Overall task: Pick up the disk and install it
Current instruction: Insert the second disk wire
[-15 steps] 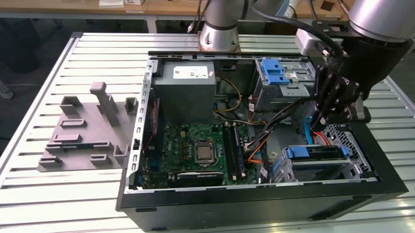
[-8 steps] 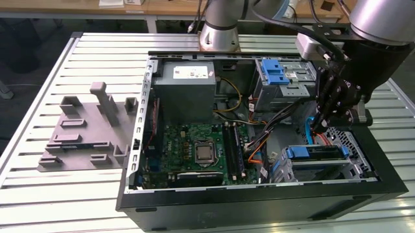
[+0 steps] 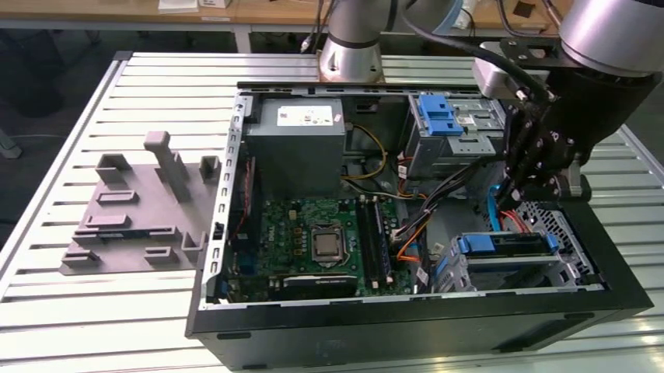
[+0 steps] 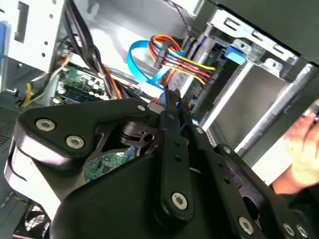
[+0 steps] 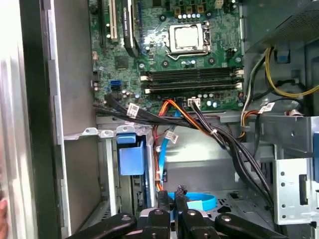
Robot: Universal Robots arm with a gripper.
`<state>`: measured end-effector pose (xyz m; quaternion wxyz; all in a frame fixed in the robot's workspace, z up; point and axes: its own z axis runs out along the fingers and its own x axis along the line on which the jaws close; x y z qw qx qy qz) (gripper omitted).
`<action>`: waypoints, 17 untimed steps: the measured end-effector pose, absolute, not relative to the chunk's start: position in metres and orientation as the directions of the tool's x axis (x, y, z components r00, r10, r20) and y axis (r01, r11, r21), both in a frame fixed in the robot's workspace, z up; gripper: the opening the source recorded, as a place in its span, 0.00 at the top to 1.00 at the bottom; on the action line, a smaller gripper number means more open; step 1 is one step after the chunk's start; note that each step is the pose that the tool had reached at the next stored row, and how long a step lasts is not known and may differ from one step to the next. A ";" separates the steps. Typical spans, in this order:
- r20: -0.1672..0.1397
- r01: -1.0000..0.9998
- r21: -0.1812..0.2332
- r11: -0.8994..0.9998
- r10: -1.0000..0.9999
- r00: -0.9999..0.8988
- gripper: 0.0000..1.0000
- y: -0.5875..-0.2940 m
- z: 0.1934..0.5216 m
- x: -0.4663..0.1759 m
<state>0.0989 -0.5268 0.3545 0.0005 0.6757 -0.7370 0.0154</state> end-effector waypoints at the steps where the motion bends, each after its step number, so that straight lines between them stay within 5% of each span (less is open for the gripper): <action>1: 0.020 -0.996 -0.022 0.086 -0.996 -0.087 0.84 -0.528 0.353 0.099; 17: 0.019 -0.996 -0.029 0.079 -0.997 -0.080 0.84 -0.547 0.345 0.099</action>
